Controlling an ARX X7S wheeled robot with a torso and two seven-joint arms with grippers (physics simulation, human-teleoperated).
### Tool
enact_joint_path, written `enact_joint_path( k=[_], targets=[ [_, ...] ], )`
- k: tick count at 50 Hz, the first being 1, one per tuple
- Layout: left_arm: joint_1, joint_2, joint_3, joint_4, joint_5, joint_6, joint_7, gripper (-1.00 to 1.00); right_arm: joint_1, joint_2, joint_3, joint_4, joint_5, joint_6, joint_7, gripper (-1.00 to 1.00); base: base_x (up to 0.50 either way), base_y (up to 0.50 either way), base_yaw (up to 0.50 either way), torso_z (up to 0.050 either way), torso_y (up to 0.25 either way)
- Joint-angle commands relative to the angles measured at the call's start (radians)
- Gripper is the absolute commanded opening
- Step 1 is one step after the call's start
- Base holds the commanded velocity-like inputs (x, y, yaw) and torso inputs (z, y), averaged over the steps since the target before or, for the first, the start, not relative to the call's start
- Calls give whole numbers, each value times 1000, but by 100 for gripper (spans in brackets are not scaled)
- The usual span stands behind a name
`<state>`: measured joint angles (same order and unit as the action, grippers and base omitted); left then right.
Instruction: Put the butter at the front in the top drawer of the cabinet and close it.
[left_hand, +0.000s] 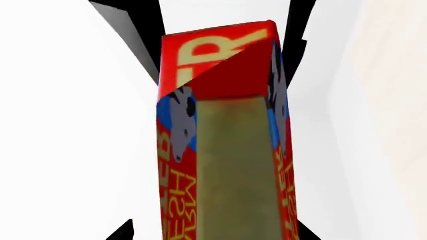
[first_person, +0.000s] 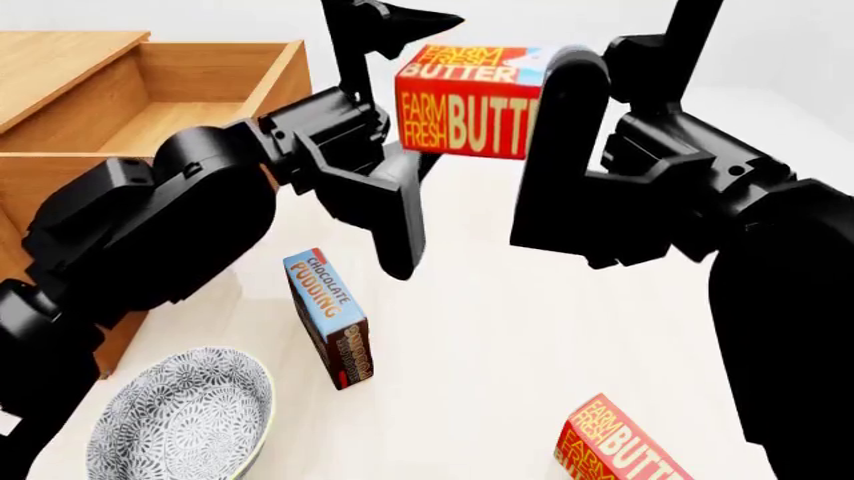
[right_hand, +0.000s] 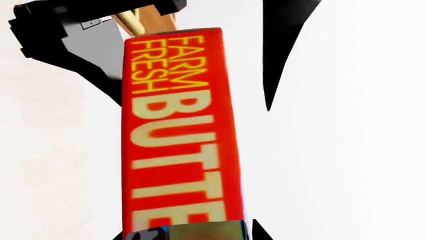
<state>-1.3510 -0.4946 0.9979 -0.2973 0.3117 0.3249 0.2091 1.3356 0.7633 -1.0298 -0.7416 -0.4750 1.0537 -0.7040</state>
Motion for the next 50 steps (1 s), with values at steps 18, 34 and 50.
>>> enact_joint_path(
  k=[18, 34, 50],
  targets=[
    [20, -20, -5, 66, -35, 7, 13, -100, 14, -11, 53, 7, -70, -27, 16, -100, 0, 0, 0, 1, 1],
    [23, -26, -17, 93, -48, -14, 15, -100, 2, -11, 70, -14, -72, -11, 18, -100, 0, 0, 0, 0, 1],
    [30, -77, -42, 211, -84, -170, 90, -100, -42, 63, 103, -74, -119, 94, 18, 100, 0, 0, 0, 1, 1]
  ],
)
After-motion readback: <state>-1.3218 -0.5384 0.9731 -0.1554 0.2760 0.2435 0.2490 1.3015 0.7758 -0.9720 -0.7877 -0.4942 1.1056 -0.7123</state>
